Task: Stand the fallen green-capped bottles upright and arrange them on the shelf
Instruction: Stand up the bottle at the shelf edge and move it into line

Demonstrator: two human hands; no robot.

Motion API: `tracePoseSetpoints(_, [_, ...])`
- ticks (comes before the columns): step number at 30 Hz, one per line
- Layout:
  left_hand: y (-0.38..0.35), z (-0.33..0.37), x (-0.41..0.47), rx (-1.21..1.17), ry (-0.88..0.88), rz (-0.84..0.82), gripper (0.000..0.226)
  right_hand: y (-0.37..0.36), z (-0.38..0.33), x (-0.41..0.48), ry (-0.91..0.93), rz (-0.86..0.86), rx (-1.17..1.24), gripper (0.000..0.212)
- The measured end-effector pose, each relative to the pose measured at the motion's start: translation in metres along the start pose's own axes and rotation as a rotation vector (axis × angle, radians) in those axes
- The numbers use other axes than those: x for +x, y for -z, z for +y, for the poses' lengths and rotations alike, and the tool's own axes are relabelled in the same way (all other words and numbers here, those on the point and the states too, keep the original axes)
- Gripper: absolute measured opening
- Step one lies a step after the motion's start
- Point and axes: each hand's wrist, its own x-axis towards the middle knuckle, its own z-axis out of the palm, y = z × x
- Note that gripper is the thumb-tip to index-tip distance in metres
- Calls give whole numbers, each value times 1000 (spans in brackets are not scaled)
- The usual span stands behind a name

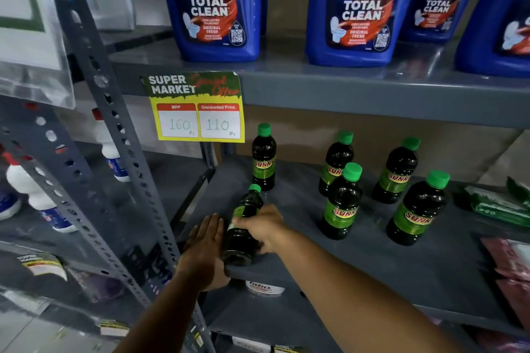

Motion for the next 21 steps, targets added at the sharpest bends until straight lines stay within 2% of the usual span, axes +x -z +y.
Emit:
tracePoseSetpoints(2, [0,0,0,-3,-2,3,116,1,5,3,43,26,28,34])
tracePoseSetpoints(4, [-1,0,0,-3,-2,17,115,3,9,5,163,102,17,36])
tracePoseSetpoints(7, [0,2,-1,2,-4,21,117,10,7,2,367,186,-51,54])
tracePoseSetpoints(11, [-1,1,0,-1,-8,24,117,18,5,5,606,202,-154,71])
tracePoseSetpoints(15, [-1,0,0,-6,-20,35,117,27,16,6,659,169,-301,83])
tracePoseSetpoints(18, [0,0,1,0,-20,39,120,28,19,5,641,142,-294,84])
tracePoseSetpoints(21, [0,0,1,-1,-18,34,121,31,19,8,595,24,-255,88])
